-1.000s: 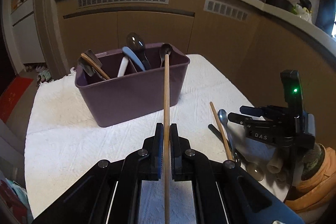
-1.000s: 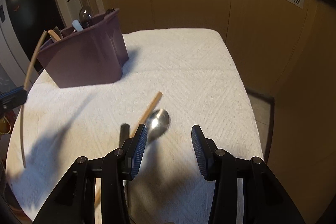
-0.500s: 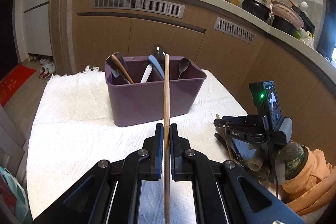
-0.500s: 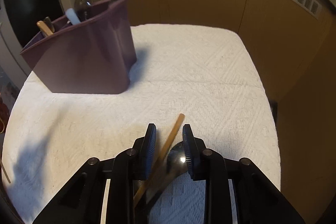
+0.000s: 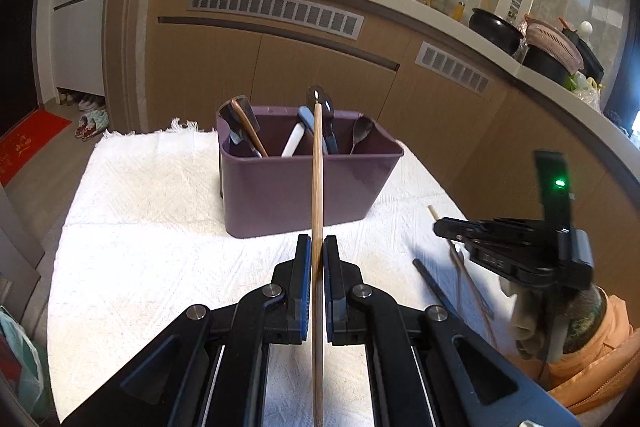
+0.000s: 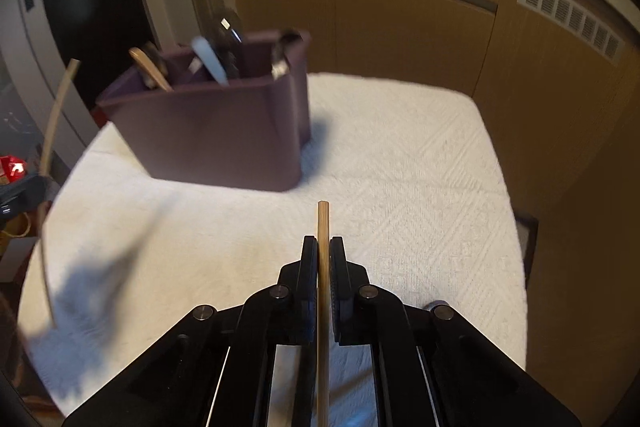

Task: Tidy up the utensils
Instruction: 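Carry both chopsticks up over the purple caddy with both tools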

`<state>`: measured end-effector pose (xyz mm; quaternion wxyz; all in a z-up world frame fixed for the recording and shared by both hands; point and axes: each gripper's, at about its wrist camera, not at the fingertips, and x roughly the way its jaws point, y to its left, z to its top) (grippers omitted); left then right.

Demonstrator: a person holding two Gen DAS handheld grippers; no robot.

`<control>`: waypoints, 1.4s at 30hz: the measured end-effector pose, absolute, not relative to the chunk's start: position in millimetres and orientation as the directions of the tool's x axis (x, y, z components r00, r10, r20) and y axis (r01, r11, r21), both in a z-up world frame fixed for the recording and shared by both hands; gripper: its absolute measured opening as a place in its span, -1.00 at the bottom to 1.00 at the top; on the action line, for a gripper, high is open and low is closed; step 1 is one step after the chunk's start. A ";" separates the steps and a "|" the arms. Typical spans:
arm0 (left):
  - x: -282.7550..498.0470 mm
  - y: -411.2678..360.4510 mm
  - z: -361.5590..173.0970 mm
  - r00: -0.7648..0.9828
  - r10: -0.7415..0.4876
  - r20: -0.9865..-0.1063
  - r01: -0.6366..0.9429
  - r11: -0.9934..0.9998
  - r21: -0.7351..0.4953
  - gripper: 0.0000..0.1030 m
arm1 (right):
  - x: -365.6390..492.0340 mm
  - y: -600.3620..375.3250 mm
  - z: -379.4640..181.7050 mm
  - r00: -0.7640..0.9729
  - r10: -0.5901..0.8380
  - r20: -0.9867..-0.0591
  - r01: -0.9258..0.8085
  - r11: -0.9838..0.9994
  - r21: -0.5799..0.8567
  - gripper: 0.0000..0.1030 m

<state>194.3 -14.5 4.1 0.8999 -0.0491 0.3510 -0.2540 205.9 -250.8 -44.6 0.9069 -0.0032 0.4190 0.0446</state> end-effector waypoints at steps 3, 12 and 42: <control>189.3 -16.4 13.7 0.645 -0.497 -0.580 0.431 0.864 -0.261 -0.93 | 183.1 -244.8 -16.3 0.694 0.106 -0.712 -0.113 0.993 0.038 -0.88; 173.1 -19.5 48.8 0.703 -0.518 -0.487 0.463 0.853 -0.239 -0.93 | 154.3 -229.7 47.9 0.799 0.180 -0.573 -0.173 0.983 0.068 -0.88; 324.6 -35.9 109.5 0.819 -0.497 -0.287 0.448 0.866 -0.220 -0.93 | 324.5 -203.4 158.7 0.939 0.286 -0.193 -0.278 0.958 0.068 -0.88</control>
